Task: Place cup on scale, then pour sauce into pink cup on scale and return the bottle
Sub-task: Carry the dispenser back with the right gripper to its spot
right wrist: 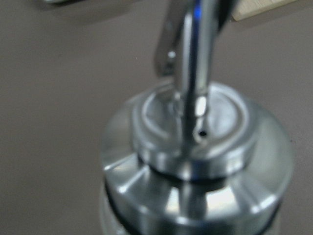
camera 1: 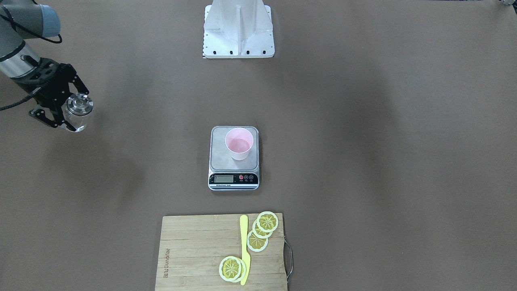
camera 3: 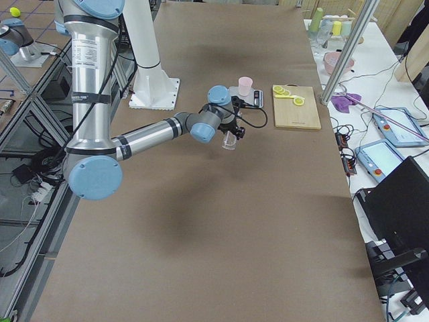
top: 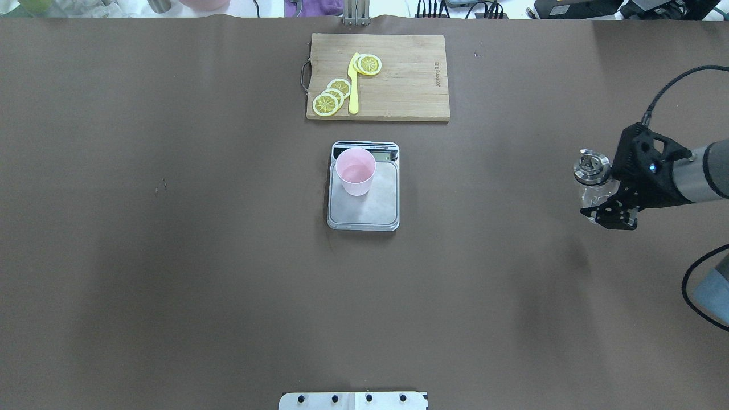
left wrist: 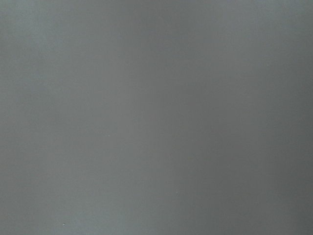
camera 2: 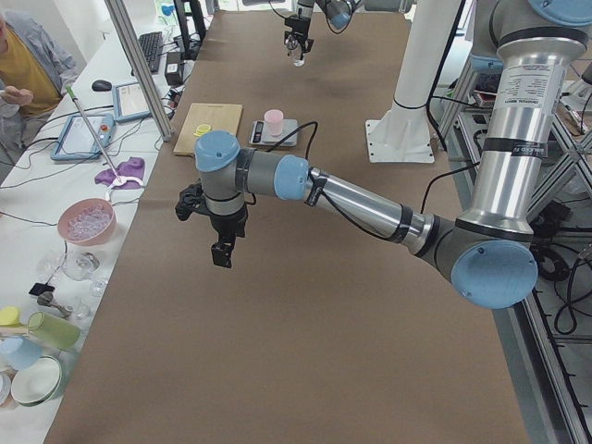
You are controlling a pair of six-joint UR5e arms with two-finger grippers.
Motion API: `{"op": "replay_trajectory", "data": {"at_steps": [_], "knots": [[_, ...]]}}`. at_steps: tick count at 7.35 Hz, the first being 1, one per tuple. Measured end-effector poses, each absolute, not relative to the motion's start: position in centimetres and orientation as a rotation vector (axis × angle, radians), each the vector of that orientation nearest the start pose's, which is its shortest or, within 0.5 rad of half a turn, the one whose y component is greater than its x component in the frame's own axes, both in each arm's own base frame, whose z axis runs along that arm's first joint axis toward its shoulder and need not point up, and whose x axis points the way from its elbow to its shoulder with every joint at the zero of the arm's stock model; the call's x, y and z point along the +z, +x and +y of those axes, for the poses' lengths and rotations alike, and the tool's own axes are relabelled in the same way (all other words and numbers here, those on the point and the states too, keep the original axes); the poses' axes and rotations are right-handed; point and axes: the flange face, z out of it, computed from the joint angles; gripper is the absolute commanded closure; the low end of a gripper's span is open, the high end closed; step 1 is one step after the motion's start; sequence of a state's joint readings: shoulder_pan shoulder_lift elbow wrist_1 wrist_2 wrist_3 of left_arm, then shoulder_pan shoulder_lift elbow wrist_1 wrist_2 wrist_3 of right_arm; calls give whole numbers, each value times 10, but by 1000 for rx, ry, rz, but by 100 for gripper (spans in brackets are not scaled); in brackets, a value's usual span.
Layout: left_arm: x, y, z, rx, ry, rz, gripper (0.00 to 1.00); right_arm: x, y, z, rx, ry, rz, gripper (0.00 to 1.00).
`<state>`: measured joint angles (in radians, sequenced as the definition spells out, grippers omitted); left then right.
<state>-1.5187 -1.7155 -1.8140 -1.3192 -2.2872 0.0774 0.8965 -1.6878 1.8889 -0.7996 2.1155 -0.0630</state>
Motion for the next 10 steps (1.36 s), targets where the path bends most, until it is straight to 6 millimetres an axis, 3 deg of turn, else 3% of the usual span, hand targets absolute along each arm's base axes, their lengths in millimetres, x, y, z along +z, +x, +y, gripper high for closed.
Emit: {"op": "replay_trajectory", "data": {"at_steps": [2, 3, 4, 6, 10], "knots": [[487, -40, -534, 180, 158, 714, 2, 551, -178, -405, -900, 862, -852, 100], [481, -40, -533, 185, 170, 713, 2, 581, -151, -405, -883, 895, -883, 100], [476, -40, -533, 189, 180, 712, 2, 599, -123, -404, -865, 910, -920, 100], [466, -40, -533, 197, 201, 708, 2, 613, -91, -399, -846, 919, -962, 100], [451, -40, -529, 208, 233, 702, 2, 598, -95, -410, -809, 882, -1103, 100]]}}
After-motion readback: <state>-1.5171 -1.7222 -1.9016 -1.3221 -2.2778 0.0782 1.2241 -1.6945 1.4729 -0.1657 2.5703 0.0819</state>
